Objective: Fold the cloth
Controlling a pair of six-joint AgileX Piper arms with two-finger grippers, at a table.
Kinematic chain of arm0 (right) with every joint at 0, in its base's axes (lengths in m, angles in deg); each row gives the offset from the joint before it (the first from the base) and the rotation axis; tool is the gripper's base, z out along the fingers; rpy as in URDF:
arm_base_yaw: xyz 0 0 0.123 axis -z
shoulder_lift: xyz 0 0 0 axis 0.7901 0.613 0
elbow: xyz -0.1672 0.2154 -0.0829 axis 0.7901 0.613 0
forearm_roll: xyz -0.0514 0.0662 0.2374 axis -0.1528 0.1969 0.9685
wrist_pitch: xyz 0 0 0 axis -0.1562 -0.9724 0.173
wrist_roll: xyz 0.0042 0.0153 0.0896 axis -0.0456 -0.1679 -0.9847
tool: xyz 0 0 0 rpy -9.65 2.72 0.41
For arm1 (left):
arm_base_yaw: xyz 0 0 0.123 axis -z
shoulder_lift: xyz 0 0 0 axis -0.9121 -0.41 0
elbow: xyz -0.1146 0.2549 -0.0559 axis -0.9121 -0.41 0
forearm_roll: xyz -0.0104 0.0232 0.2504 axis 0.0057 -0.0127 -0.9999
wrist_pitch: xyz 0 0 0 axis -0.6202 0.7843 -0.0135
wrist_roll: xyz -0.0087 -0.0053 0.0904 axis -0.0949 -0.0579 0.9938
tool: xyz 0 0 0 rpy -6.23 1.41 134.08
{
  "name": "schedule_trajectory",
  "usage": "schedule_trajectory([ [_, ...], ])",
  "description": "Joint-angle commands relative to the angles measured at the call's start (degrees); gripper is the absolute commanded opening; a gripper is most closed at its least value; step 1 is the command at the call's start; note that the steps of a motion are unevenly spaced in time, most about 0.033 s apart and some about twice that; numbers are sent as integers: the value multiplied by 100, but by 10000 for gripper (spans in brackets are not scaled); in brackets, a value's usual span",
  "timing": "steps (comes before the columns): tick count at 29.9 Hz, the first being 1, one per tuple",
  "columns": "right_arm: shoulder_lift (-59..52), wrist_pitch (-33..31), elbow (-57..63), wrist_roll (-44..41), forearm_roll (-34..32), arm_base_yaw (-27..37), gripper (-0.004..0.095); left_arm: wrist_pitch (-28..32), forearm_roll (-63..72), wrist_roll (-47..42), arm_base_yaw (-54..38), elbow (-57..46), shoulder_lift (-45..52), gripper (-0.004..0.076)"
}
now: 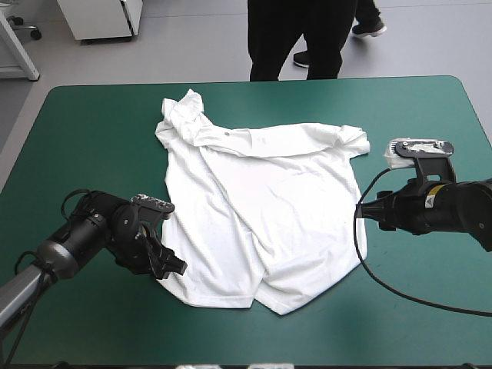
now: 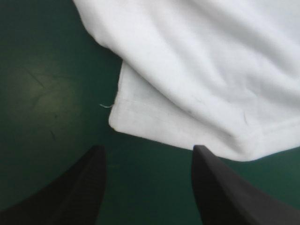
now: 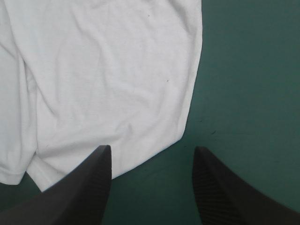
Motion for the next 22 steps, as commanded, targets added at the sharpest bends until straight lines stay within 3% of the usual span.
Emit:
schedule_trajectory([
  [1,-59,31,-142,27,-132,-10,486,189,-67,-141,48,-13,-35,398],
  [22,-59,31,-142,37,-201,-10,468,1018,-248,89,48,-510,-1460,382],
])
